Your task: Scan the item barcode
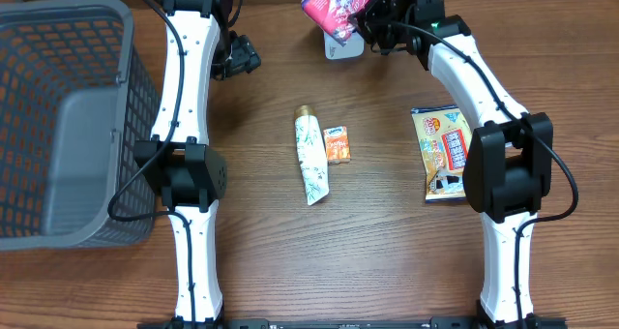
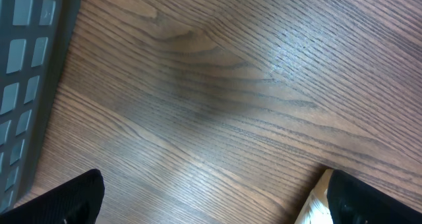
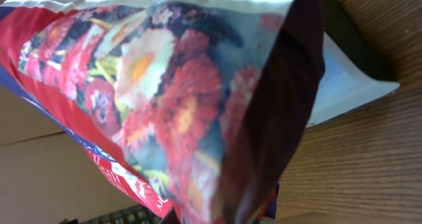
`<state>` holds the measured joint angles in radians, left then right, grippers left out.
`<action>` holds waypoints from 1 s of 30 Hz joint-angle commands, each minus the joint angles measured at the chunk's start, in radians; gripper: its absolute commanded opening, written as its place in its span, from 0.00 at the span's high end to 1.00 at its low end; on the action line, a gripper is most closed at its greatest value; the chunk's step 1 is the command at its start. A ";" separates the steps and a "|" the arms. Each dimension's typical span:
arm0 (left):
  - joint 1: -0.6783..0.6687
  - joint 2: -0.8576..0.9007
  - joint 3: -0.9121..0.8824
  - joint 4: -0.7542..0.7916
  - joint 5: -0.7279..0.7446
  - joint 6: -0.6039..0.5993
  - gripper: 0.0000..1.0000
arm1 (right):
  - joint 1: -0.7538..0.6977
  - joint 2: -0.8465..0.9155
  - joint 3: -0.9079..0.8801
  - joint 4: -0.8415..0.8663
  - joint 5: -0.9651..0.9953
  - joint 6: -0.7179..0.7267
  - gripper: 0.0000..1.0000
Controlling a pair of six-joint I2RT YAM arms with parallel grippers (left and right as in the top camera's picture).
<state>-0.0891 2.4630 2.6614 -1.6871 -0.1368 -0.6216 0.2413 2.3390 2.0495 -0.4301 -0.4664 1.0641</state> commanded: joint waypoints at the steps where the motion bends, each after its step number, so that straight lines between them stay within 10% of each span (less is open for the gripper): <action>1: 0.004 -0.036 0.009 -0.003 0.007 0.016 0.00 | 0.000 -0.010 0.022 0.006 0.040 0.006 0.96; 16: 0.004 -0.036 0.009 -0.003 0.007 0.016 0.00 | -0.102 -0.096 0.171 -0.249 0.122 -0.199 0.96; 30: 0.004 -0.036 0.009 -0.003 0.007 0.016 0.00 | -0.750 -0.184 0.184 -0.779 0.241 -0.247 0.96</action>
<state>-0.0891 2.4630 2.6614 -1.6871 -0.1337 -0.6216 -0.4126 2.1792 2.2616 -1.1786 -0.2981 0.8715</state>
